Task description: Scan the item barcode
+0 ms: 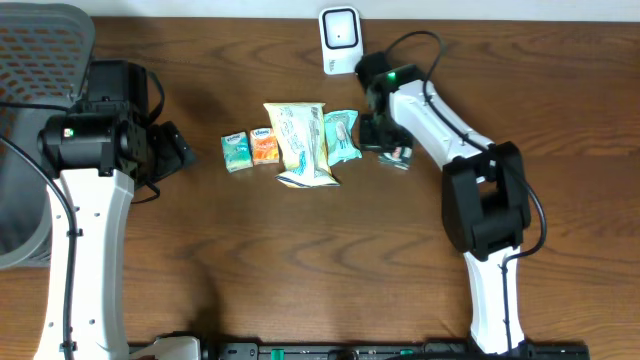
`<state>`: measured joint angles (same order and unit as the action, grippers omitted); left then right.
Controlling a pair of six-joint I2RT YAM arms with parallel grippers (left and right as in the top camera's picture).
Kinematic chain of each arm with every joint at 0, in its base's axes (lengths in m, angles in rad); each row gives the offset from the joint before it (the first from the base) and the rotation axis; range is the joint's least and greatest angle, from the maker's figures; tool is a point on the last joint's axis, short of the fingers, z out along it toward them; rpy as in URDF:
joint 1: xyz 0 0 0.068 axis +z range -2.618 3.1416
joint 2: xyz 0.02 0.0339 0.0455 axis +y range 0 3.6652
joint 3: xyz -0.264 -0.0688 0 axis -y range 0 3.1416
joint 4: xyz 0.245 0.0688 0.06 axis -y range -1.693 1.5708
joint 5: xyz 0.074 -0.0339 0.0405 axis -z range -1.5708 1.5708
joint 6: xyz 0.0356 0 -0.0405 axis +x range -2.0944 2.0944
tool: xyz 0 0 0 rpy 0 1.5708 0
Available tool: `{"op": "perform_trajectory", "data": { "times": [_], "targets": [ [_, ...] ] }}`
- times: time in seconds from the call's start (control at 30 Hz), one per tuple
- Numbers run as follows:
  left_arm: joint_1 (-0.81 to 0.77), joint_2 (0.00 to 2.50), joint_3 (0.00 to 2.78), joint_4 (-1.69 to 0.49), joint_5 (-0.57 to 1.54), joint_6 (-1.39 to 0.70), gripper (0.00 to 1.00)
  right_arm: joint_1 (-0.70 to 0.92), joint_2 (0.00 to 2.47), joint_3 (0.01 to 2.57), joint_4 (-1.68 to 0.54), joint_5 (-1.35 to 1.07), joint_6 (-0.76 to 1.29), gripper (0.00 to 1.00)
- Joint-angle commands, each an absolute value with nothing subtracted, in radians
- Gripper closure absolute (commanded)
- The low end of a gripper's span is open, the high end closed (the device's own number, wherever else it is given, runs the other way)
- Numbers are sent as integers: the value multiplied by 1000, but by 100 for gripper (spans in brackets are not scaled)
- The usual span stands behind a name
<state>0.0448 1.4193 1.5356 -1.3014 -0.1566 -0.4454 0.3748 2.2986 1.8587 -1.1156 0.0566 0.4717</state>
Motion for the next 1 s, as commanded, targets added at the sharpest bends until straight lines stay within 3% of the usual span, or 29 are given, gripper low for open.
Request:
{"op": "perform_trajectory", "data": {
  "times": [0.0,0.3,0.4,0.6,0.7,0.77,0.97],
  "targets": [
    [49,1424,1536,-1305,-166,-454,2,311,2290,1853,-1163,169,486,99],
    [49,1424,1536,-1305,-166,-455,2,275,2215,1897,-1232,-31,409,99],
    [49,1424,1536,-1305,-166,-455,2,297,2180,1898,-1224,-119,395,92],
    [49,1424,1536,-1305,-166,-455,2,353,2184,1896,-1155,-167,395,62],
    [49,1424,1536,-1305,-166,-455,2,390,2188,1894,-1113,-165,395,36],
    [49,1424,1536,-1305,-166,-454,2,415,2193,1894,-1079,-161,395,26],
    [49,1424,1536,-1305,-166,-455,2,473,2202,1869,-975,-69,396,12]
  ]
}}
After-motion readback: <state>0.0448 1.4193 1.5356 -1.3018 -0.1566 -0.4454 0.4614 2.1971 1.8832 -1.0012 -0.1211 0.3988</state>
